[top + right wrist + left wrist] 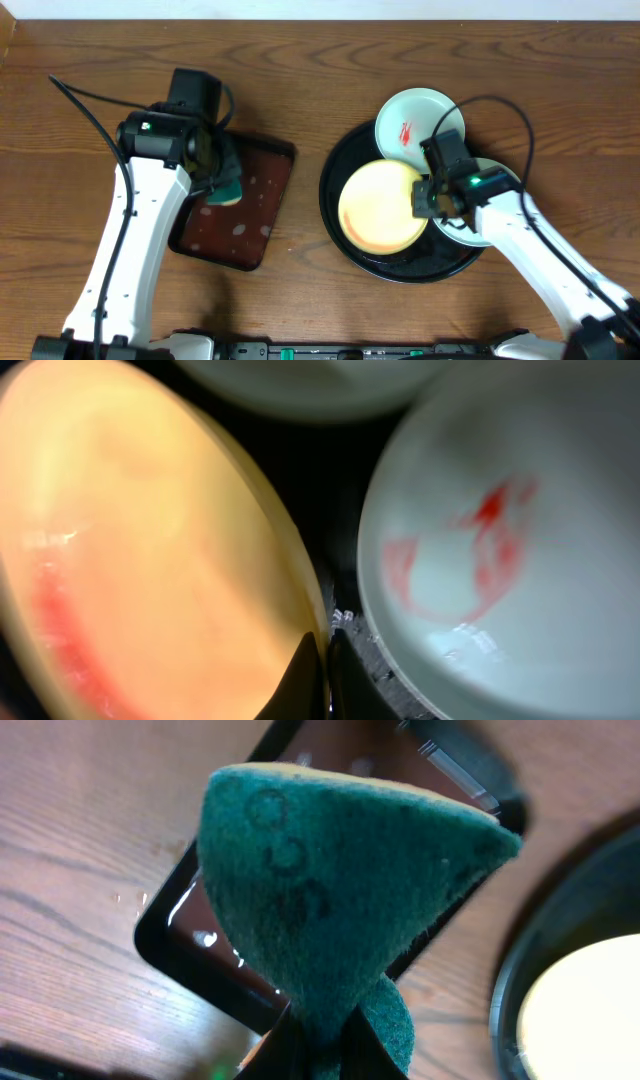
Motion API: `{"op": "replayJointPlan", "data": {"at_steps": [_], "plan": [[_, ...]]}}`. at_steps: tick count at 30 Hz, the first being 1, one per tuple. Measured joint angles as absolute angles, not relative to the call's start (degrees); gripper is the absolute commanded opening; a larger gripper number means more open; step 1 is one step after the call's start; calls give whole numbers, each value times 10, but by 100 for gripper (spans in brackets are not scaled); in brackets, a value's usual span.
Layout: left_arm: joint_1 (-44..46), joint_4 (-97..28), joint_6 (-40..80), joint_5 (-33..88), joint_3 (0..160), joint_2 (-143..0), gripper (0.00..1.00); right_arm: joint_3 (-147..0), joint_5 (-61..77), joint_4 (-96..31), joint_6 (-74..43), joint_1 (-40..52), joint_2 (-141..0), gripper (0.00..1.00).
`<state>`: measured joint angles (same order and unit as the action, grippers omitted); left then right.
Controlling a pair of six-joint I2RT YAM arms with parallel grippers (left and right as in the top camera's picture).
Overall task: Clean dirty plates on tray and stack at the side
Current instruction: 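Return the sponge with the left gripper to the dark-red tray, then lift the yellow plate with the right gripper and tilt it up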
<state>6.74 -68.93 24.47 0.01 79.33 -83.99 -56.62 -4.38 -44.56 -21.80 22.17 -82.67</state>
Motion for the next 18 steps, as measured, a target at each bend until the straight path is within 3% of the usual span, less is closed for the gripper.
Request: {"op": "replayJointPlan", "data": {"at_steps": [7,18], "plan": [[23,-659,209,42,725,-846,8,-632,-141,-475,-151,259,-784,1],[20,-636,194,57,703,-846,8,-638,-396,-497,-83,413,-779,1]]}}
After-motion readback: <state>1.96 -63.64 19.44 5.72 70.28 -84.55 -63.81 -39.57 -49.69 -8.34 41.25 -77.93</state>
